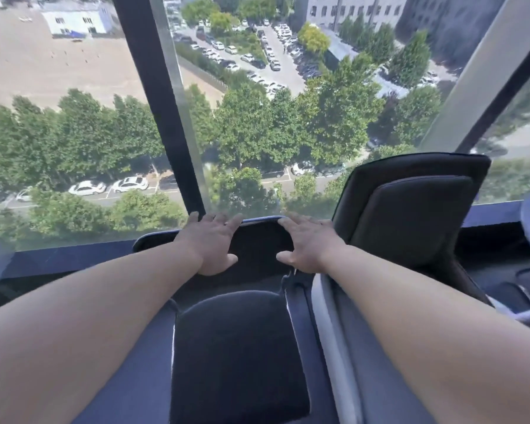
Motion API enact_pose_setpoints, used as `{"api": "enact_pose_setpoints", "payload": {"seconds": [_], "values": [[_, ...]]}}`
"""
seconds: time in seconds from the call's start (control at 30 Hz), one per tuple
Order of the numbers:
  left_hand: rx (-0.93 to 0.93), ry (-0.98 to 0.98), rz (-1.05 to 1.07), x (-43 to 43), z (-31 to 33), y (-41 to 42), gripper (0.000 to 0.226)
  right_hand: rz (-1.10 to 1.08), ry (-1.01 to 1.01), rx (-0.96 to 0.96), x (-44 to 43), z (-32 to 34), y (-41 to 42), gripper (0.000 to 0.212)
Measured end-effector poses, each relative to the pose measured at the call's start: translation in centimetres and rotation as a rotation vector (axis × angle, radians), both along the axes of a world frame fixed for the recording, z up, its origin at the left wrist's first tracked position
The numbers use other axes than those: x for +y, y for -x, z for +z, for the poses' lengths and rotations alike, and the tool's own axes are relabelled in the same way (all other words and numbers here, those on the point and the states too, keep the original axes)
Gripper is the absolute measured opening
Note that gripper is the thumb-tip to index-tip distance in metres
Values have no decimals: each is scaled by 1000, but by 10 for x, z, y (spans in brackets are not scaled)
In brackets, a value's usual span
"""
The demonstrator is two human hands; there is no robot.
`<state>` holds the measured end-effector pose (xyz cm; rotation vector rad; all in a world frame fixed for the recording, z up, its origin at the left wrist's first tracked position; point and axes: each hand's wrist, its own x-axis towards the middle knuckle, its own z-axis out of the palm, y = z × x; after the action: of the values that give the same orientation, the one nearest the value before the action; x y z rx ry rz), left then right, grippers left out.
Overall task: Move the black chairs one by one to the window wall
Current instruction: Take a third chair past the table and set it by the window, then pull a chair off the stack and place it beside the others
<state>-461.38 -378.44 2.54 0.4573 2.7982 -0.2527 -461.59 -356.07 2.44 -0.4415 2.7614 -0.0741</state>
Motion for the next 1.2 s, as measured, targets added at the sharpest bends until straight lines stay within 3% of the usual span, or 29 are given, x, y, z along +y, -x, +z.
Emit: {"api": "enact_pose_setpoints", "payload": {"seconds": [0.57, 0.77, 1.2], "values": [[187, 7, -818, 293, 141, -138, 87, -704, -17, 67, 228, 144, -283, 79], [179, -46, -1067, 423, 152, -224, 82, -948, 8, 32, 311, 166, -410, 69], [119, -86, -1425, 692, 149, -456, 84, -1470, 88, 46, 503, 160, -693, 77]]}}
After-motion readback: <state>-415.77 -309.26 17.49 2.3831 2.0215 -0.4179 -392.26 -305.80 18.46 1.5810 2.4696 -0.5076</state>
